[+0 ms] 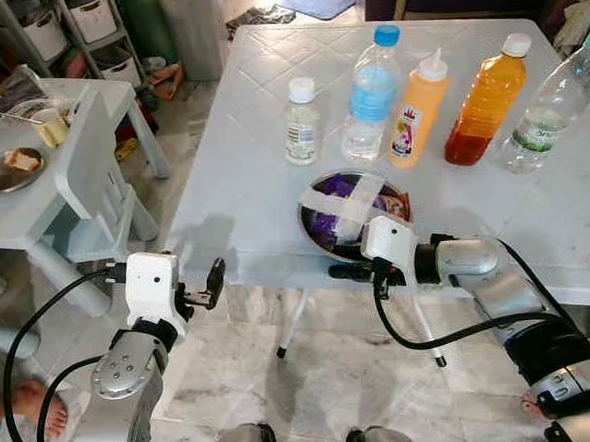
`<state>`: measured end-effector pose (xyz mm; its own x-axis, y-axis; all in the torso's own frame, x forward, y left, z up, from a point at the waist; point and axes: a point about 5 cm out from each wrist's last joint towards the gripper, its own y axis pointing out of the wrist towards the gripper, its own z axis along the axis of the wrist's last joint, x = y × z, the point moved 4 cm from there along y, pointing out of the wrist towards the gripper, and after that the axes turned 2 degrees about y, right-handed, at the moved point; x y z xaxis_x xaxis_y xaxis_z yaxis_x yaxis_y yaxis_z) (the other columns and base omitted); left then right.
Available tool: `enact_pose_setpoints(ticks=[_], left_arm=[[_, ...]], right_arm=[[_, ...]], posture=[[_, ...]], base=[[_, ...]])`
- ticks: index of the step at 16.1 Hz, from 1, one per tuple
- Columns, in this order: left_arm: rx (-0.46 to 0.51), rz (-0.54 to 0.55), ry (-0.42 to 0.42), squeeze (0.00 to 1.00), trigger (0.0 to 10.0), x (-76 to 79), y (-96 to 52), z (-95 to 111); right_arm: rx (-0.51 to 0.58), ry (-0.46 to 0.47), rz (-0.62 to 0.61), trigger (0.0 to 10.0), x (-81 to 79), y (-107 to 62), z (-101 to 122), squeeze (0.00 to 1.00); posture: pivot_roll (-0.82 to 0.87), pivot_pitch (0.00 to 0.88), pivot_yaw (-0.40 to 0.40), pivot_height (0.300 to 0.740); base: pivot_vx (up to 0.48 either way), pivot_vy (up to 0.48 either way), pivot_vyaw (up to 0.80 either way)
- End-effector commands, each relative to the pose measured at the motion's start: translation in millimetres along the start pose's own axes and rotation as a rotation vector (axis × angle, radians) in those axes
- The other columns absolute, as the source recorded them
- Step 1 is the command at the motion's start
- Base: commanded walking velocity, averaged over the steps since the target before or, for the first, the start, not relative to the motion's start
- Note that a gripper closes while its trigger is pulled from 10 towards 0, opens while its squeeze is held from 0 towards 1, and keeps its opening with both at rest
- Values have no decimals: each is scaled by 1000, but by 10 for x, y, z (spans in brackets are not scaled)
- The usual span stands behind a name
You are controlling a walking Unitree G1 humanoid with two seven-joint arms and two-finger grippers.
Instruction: Restocking fridge
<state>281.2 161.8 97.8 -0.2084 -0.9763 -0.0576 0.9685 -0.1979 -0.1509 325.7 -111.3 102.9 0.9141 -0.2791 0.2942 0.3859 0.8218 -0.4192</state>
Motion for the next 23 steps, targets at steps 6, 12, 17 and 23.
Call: enact_pose_setpoints(ticks=[6, 12, 17, 23], left_arm=[[-55, 9, -5, 0, 10000, -12, -40, -122], [-38, 83, -44, 0, 10000, -123, -47, -108], [-42, 100, -40, 0, 10000, -163, -36, -120], [-46, 84, -49, 0, 10000, -52, -20, -148]], right_arm=[[-20, -77, 88, 0, -451, 53, -124, 0], [143, -38, -233, 10000, -415, 175, 157, 0], [146, 2, -390, 10000, -362, 119, 142, 0], [161, -25, -413, 10000, -315, 153, 206, 0]], posture=[[-23, 129, 68, 740], [-11, 74, 46, 740], [-31, 63, 53, 740], [-33, 56, 49, 740]], base=[[0, 0, 0], [0, 0, 0], [0, 0, 0], [0, 0, 0]])
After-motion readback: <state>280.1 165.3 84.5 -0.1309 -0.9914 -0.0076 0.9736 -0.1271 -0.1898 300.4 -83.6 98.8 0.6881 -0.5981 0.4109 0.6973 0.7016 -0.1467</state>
